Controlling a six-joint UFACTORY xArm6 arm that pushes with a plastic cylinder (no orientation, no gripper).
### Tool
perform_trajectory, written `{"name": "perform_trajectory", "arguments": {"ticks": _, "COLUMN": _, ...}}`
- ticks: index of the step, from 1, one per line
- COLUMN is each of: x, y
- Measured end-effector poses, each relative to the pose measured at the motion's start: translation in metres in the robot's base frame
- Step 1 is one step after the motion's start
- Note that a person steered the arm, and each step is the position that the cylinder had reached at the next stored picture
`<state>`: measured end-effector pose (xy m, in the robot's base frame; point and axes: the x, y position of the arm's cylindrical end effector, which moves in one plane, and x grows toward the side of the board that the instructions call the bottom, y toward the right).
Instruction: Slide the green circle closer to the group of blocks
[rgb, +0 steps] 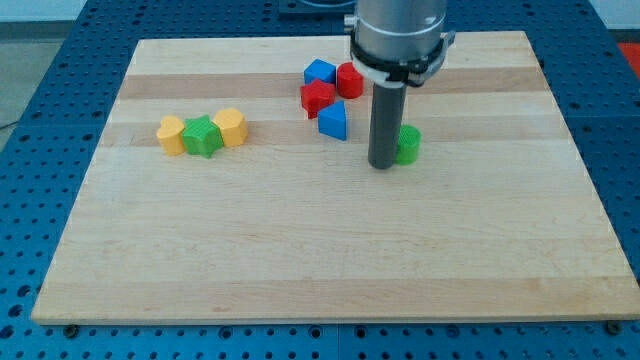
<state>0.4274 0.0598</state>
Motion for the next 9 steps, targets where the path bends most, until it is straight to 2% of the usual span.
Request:
{"name": "perform_trajectory", "arguments": {"ticks": 1, "x": -0.025, "y": 0.0}}
{"name": "perform_trajectory", "arguments": {"ticks": 2, "x": -0.016, "y": 0.0}}
{"name": "perform_trajectory", "arguments": {"ticks": 3, "x": 0.026, "y": 0.009}}
{"name": "perform_trajectory", "arguments": {"ticks": 4, "x": 0.043, "y": 0.045}}
{"name": "perform_trajectory", "arguments": {"ticks": 6, "x": -0.011, "y": 0.058}}
{"name": "perform_trajectory", "arguments": {"ticks": 9, "x": -0.023, "y": 0.006}}
